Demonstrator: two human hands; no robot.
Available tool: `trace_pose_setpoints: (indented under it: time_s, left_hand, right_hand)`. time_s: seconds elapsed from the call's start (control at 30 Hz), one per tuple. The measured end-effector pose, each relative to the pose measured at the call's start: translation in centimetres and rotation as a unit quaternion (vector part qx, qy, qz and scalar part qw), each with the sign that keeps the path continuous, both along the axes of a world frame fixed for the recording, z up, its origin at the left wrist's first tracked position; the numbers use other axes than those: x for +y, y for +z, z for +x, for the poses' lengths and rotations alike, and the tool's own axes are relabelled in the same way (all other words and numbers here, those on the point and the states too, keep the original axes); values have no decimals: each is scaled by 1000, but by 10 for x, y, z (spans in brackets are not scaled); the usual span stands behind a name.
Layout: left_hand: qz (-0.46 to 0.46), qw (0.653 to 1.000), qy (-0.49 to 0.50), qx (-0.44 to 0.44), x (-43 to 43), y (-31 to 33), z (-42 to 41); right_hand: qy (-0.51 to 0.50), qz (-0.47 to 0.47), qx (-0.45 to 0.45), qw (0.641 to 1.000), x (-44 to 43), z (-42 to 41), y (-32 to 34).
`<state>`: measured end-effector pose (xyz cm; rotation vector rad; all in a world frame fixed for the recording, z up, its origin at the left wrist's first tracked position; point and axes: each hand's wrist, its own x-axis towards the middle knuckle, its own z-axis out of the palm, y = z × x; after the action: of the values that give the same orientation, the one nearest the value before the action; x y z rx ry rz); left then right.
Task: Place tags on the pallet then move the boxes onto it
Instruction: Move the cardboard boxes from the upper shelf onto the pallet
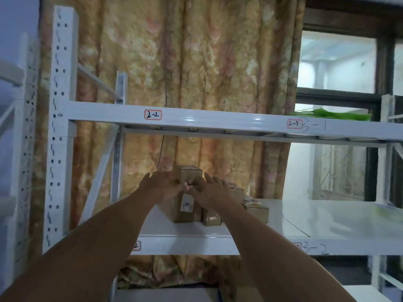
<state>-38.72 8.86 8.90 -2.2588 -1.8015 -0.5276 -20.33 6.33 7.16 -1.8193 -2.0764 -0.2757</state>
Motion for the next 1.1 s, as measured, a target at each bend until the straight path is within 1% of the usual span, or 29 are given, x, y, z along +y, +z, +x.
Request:
trace_pose_setpoints:
  time_s: [0.07,0.17,0.27,0.37,0.43,0.5,0.63,0.77,0.87,0.93,1.0,1.1]
  left_hand:
    - [-3,1000,-3,-13,19,-1,-1]
    - [-31,996,-3,-82,45,-1,5]
    - [-48,987,-17,-152,60,4,18]
    - [-61,962,-33,-265,70,7,30]
    - [-67,948,-22,-311,82,6,32]
    - [-63,943,-6,-327,91,3,33]
    - [-31,947,-8,-321,98,-1,36]
    - [-23,923,-37,-382,89,0,40]
    - [-17,906,-80,-415,76,0,47]
    - [-16,891,-103,-441,69,-2,53]
    - [-17,883,-132,-451,61,-3,60]
    - [-5,891,-171,-420,48,-2,75]
  right_hand:
    - [-4,8,10,1000,17,-2,3]
    - [-8,25,19,999,41,-1,9]
    - [-14,18,36,999,63,2,15]
    - [-16,6,61,998,80,8,20]
    - [-7,0,79,997,89,9,20]
    - [8,3,95,995,95,8,17]
    - [42,51,115,991,98,9,12]
    - [57,106,163,979,89,15,10]
    - [76,142,239,958,78,19,9]
    - [67,161,278,945,67,23,9]
    - [40,184,293,937,51,30,10]
    - [8,220,316,923,28,46,11]
